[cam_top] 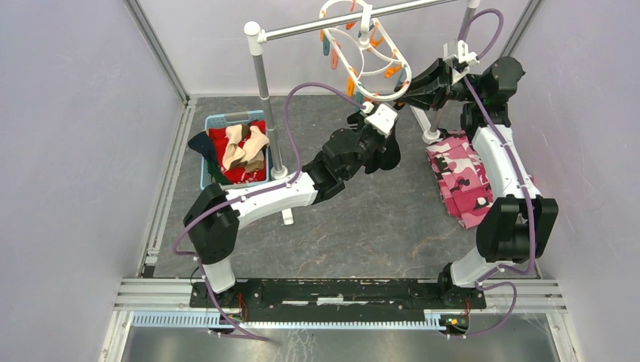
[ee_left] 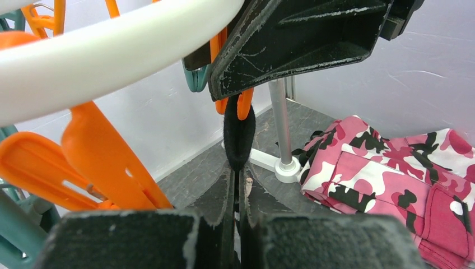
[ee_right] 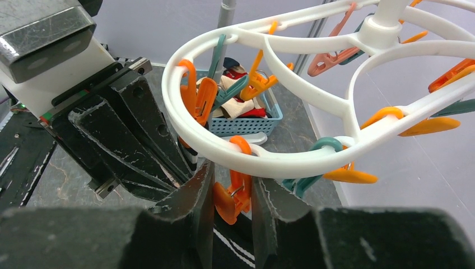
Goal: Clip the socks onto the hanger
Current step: Clamp the sock onto the hanger.
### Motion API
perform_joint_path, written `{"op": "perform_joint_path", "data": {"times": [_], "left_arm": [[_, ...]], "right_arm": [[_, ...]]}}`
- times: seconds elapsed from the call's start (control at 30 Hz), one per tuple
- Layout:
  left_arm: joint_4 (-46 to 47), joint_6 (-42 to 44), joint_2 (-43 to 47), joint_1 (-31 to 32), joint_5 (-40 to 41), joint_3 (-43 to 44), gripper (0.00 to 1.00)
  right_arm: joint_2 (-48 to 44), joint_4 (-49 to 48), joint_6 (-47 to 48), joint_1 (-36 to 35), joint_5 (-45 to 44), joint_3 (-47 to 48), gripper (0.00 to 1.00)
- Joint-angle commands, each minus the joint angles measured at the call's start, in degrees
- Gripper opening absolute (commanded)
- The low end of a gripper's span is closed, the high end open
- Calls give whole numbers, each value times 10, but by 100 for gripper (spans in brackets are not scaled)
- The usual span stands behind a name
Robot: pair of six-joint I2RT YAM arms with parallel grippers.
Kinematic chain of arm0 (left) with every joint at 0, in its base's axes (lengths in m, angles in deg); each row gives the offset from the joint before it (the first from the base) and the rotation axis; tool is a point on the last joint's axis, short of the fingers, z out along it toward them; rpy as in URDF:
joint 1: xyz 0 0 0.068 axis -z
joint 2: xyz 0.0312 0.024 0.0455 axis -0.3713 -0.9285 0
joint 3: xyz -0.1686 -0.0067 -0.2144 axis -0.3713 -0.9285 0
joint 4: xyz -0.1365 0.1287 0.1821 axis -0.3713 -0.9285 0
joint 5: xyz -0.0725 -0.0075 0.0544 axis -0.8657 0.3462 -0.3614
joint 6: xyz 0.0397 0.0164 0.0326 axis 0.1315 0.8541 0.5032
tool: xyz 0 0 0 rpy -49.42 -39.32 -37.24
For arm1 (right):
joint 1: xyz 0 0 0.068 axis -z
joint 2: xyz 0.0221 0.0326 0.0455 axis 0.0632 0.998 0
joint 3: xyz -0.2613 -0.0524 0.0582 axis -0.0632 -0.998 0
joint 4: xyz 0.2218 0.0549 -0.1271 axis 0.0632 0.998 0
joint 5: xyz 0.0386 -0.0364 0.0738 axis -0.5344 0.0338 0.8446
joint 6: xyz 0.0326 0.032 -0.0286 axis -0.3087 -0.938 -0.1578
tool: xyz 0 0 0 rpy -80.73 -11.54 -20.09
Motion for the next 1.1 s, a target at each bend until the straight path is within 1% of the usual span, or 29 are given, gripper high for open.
{"op": "perform_joint_path", "data": {"times": [0.0, 0.57, 0.7, 0.9, 1.07], "left_arm": [[27, 14, 4, -1, 15, 28, 2], [35, 1, 25, 0, 0, 27, 2], [43, -3, 30, 1, 0, 26, 2], [71, -1, 40, 4, 9, 7, 2], [86, 5, 44, 6, 18, -5, 2]], "right_arm": [[-14, -42, -29, -4, 6, -4, 3], [-3, -126, -97, -8, 6, -15, 3], [1, -158, -122, -10, 6, -19, 3], [10, -234, -186, -11, 8, -22, 3], [15, -274, -219, -11, 9, -24, 3]]}}
